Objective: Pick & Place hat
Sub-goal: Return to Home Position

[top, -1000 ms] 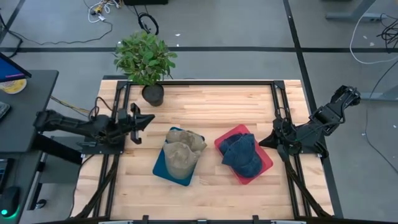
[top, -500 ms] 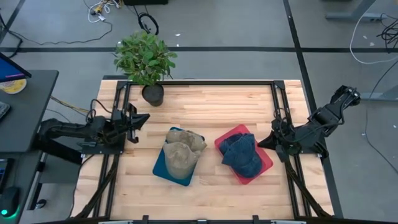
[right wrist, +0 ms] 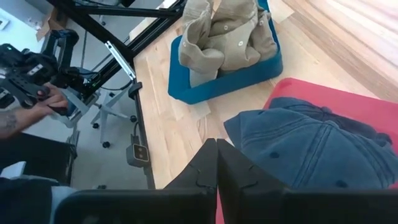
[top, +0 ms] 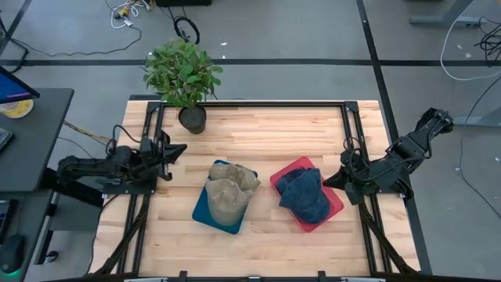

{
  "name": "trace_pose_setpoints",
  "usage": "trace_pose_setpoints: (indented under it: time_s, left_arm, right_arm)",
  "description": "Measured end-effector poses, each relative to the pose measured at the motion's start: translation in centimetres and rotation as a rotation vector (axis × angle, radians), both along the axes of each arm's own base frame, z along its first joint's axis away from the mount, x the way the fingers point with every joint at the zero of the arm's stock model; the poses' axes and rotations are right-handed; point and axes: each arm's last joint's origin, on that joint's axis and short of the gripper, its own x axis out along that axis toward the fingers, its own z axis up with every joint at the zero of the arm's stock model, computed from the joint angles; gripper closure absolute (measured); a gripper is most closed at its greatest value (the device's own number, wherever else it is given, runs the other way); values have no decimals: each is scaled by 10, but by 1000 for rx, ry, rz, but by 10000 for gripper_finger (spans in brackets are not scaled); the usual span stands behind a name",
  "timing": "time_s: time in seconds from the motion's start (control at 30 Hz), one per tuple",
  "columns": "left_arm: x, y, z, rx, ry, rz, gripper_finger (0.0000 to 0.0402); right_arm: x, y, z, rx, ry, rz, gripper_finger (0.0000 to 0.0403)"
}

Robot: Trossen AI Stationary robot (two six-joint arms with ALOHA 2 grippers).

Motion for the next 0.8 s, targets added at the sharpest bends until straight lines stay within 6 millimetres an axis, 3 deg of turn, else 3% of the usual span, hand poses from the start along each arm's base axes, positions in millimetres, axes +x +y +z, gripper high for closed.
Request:
trace_pose_setpoints:
  time_s: [0.3,0.53,0.63,0.8]
  left_arm:
    - [4,0,-14,-93,127,-30,399]
    - [6,0,-24,-182,201,-45,399]
    - [6,0,-26,-215,210,-53,399]
    - [6,0,-26,-157,228,-39,399]
  right_arm:
    - [-3,-3,2,-81,-44,1,399]
    - [-25,-20,15,-235,-214,-100,399]
    - [-31,-24,8,-261,-259,-131,399]
    - [-26,-17,-19,-159,-408,-122,400]
